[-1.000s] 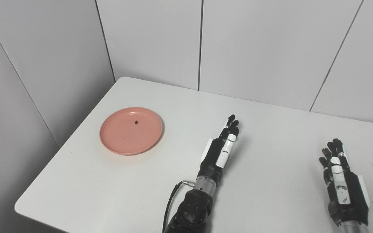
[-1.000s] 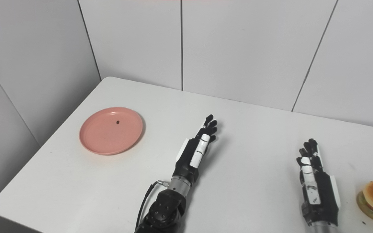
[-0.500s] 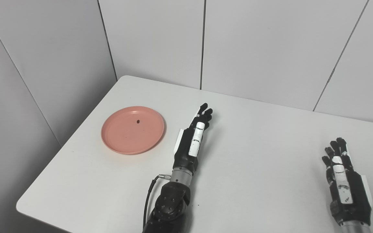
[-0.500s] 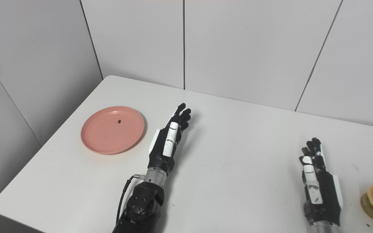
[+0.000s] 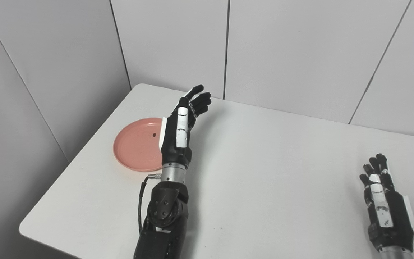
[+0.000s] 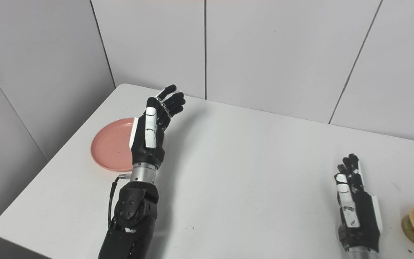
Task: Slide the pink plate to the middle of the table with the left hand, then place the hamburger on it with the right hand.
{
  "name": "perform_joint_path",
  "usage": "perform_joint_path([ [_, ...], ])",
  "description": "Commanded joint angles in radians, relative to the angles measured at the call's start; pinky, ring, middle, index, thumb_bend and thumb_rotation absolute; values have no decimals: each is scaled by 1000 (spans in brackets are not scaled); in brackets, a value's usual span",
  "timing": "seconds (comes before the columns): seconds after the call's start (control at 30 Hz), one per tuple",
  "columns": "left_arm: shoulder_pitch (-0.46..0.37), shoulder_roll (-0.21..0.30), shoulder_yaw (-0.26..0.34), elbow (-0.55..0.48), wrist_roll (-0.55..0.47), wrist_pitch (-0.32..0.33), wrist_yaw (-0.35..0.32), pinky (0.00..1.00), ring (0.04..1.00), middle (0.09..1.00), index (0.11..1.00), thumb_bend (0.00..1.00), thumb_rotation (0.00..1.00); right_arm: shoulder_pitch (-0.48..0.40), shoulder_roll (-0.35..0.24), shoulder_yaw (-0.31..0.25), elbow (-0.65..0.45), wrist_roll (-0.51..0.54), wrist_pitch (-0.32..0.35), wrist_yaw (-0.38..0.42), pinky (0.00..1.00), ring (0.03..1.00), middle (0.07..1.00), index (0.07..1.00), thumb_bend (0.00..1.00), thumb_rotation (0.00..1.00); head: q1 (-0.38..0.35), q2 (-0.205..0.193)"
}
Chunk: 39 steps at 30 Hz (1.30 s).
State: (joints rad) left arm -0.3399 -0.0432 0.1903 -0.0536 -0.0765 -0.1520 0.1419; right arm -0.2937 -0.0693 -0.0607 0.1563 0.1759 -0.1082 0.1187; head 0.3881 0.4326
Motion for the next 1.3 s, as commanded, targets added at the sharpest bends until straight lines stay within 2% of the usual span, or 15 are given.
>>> perform_joint_path([
  [0.0, -32, 23, 16, -18, 1, -56, 15, 788, 740, 725, 716, 734, 1000, -13, -3, -3, -28, 10, -26, 9, 1000, 1000, 1000, 1000, 570, 764, 3, 3],
  [0.2, -44, 67, 80, -2, 19, -62, 60, 796, 726, 695, 680, 736, 1000, -13, -7, -1, -27, 6, -31, 11, 1000, 1000, 1000, 1000, 560, 770, 4, 4],
  [0.23, -47, 78, 93, 5, 23, -64, 72, 823, 737, 692, 679, 738, 1000, -13, -9, -1, -26, 6, -31, 12, 1000, 1000, 1000, 1000, 558, 770, 5, 5],
  [0.57, -65, 161, 169, 93, 26, -101, 127, 762, 691, 657, 659, 741, 1000, -13, -12, -2, -23, 13, -32, 16, 1000, 1000, 999, 1000, 550, 775, 8, 8],
  [0.67, -66, 183, 186, 114, 36, -99, 149, 715, 671, 650, 649, 751, 1000, -14, -12, -2, -19, 13, -36, 18, 1000, 1000, 1000, 1000, 549, 784, 8, 6],
  [0.9, -58, 231, 219, 151, 36, -69, 182, 695, 660, 643, 646, 786, 1000, -14, -15, -4, -16, 11, -37, 19, 1000, 1000, 1000, 1000, 567, 799, 11, 6],
  [1.07, -53, 260, 246, 196, 6, -49, 194, 707, 671, 647, 653, 796, 1000, -16, -16, -7, -9, 18, -42, 27, 1000, 1000, 1000, 1000, 570, 795, 12, 6],
  [1.27, -60, 288, 269, 272, -39, -74, 184, 682, 678, 661, 666, 795, 1000, -17, -17, -9, -7, 18, -42, 28, 1000, 1000, 1000, 1000, 579, 796, 13, 6],
])
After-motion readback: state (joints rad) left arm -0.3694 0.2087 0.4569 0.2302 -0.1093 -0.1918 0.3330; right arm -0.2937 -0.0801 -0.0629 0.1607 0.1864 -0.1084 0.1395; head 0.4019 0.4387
